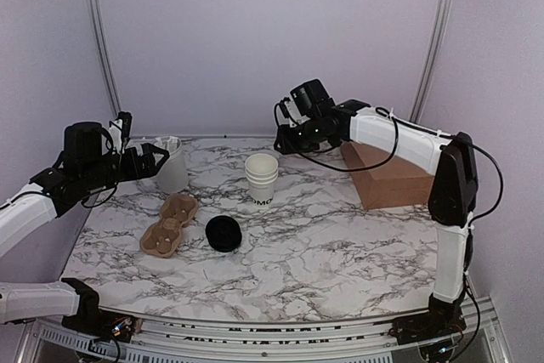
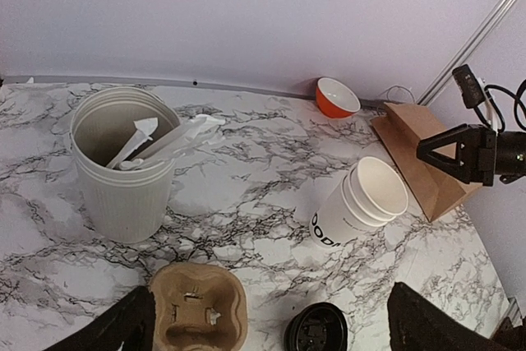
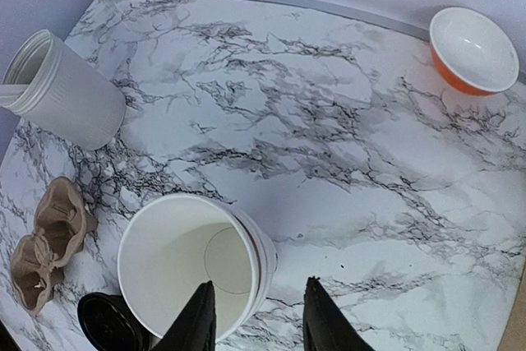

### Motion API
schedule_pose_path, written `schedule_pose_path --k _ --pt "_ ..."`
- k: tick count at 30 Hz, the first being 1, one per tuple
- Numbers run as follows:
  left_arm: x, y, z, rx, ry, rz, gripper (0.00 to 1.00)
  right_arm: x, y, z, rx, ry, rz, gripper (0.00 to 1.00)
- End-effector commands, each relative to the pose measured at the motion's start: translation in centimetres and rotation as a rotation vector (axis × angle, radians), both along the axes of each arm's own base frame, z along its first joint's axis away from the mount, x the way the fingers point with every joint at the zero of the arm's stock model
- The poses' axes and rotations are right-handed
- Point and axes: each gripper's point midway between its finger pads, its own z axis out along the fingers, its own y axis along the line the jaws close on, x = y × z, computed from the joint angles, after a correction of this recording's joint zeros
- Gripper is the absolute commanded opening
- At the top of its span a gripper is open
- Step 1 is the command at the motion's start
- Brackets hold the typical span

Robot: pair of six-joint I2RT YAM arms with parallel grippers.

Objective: Pack the takeout coffee

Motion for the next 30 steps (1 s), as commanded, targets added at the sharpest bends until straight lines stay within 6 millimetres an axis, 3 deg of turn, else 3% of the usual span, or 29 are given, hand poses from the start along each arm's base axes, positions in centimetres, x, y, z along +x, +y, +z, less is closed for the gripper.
schedule_pose_path --k 1,11,26,30 --pt "-0.3 -0.5 0.9 -0.009 -0.041 -0.036 0.99 -0.5 1.4 -0.1 0.019 0.035 0.004 0.32" --pt "-0.3 -0.5 0.9 -0.012 -0.040 -0.036 0.99 0.0 2.8 -2.1 0.006 0.066 -0.003 0.24" --pt "-0.5 -0.8 0.9 -0.019 -0.035 -0.055 0.99 0.6 2.9 -2.7 -0.010 0.071 -0.031 0.11" --pt "-0.5 -1.0 0.9 -0.022 -0.032 -0.062 0.99 0.8 2.5 -2.9 -0.036 0.069 -0.045 0.18"
